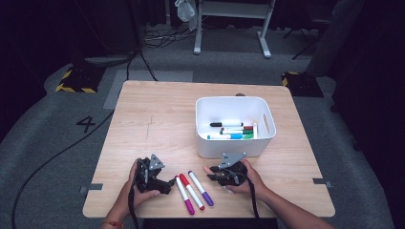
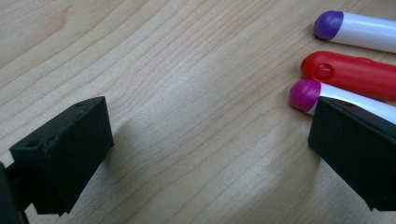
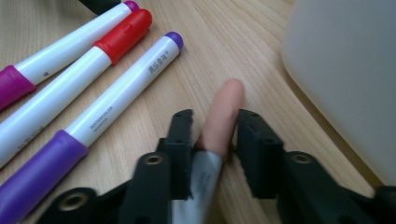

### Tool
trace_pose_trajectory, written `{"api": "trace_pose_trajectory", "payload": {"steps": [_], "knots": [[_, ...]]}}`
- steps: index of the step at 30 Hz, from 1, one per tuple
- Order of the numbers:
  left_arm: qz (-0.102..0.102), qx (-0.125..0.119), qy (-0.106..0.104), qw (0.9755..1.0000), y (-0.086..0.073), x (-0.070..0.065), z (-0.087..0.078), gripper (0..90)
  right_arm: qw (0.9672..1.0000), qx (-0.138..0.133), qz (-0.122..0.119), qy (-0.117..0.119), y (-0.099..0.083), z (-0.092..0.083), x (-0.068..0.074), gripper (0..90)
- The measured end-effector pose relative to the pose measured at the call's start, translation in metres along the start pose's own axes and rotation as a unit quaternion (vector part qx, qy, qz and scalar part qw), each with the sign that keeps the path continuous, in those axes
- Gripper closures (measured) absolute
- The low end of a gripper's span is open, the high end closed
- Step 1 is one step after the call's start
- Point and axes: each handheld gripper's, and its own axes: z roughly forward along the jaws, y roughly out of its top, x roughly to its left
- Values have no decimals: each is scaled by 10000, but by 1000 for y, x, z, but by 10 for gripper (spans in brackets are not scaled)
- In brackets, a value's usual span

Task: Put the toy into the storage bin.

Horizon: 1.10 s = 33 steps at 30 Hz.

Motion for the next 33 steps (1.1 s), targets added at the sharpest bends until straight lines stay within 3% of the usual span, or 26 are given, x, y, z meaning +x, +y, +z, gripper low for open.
{"api": "trace_pose_trajectory", "payload": {"steps": [8, 21, 33], "knots": [[1, 1, 1, 10000, 0, 0, 0, 0, 9998, 9, -63, 181, -8, -13, -6, 750], [1, 1, -1, 10000, 0, 0, 0, 0, 9977, -674, -84, -86, -13, -91, -23, 751], [1, -1, 0, 10000, 0, 0, 0, 0, 9957, -831, -194, -362, -2, -149, -33, 751]]}}
